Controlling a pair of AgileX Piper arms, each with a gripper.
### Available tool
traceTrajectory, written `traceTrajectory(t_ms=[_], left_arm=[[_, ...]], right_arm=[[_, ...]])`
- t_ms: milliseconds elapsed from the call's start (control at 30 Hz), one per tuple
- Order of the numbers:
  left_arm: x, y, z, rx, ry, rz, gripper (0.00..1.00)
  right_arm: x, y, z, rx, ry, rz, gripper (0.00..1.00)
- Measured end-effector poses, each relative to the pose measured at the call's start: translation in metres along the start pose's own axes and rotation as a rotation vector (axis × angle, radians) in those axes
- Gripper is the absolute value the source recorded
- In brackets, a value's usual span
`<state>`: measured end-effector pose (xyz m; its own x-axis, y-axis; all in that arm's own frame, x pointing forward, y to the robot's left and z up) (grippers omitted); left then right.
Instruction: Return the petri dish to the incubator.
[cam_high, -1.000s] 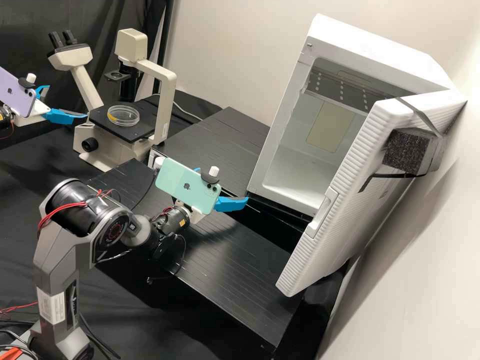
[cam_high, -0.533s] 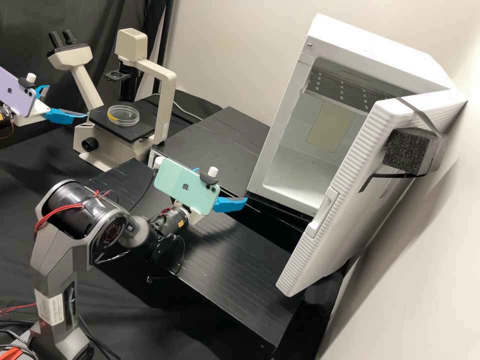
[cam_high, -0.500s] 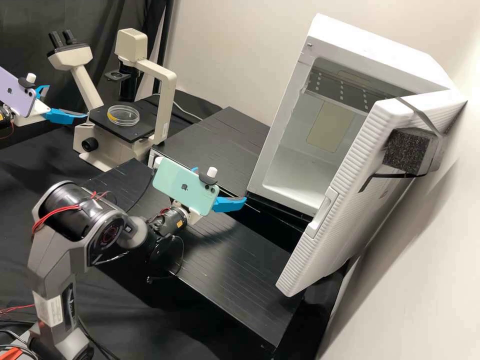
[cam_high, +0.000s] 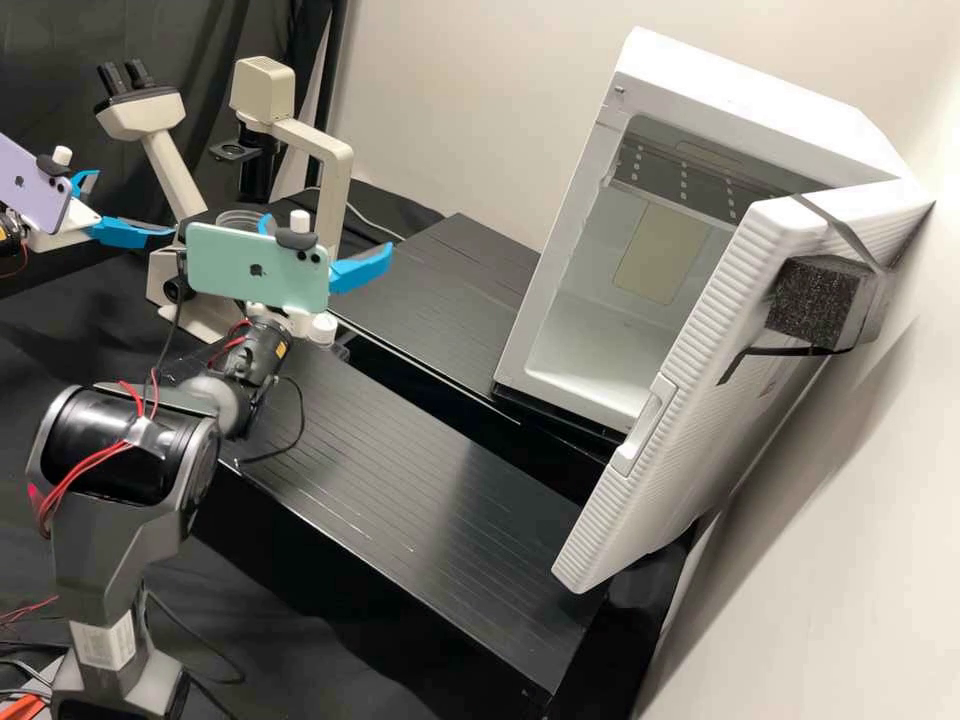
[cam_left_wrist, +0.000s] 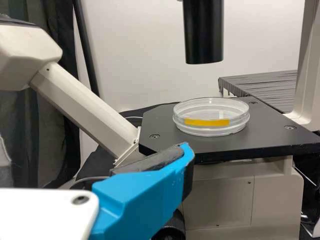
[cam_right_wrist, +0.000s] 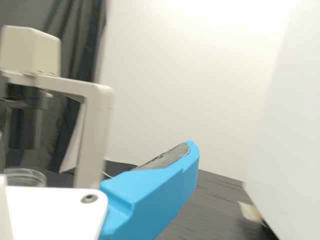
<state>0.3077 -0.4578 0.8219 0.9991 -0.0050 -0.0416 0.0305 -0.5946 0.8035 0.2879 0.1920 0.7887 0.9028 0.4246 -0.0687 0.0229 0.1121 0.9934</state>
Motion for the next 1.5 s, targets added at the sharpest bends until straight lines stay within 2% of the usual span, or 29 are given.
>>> traceTrajectory(t_ms=[200, 400, 467, 533, 767, 867, 1033, 1100, 1267, 1400, 1500], left_arm=[[0.0, 0.0, 0.0, 0.0, 0.0, 0.0, 1.0], [0.0, 0.0, 0.0, 0.0, 0.0, 0.0, 1.0], [0.0, 0.0, 0.0, 0.0, 0.0, 0.0, 1.0], [0.0, 0.0, 0.0, 0.0, 0.0, 0.0, 1.0], [0.0, 0.0, 0.0, 0.0, 0.0, 0.0, 1.0], [0.0, 0.0, 0.0, 0.0, 0.0, 0.0, 1.0], [0.0, 0.0, 0.0, 0.0, 0.0, 0.0, 1.0], [0.0, 0.0, 0.0, 0.0, 0.0, 0.0, 1.0], [0.0, 0.0, 0.0, 0.0, 0.0, 0.0, 1.0], [0.0, 0.0, 0.0, 0.0, 0.0, 0.0, 1.0], [0.0, 0.0, 0.0, 0.0, 0.0, 0.0, 1.0]], right_arm=[[0.02, -0.018, -0.025, -0.001, 0.024, -0.07, 1.0], [0.04, -0.046, -0.039, -0.037, 0.029, -0.163, 1.0], [0.047, -0.054, -0.04, -0.034, 0.022, -0.186, 1.0], [0.056, -0.058, -0.04, -0.048, 0.018, -0.202, 1.0], [0.086, -0.074, -0.039, -0.039, -0.016, -0.236, 1.0], [0.096, -0.08, -0.04, -0.048, -0.021, -0.254, 1.0], [0.109, -0.093, -0.046, -0.02, -0.021, -0.282, 1.0], [0.113, -0.099, -0.045, 0.02, -0.026, -0.291, 1.0], [0.117, -0.113, -0.038, 0.166, -0.062, -0.313, 1.0], [0.118, -0.123, -0.035, 0.196, -0.076, -0.324, 1.0], [0.116, -0.134, -0.039, 0.195, -0.067, -0.338, 1.0]])
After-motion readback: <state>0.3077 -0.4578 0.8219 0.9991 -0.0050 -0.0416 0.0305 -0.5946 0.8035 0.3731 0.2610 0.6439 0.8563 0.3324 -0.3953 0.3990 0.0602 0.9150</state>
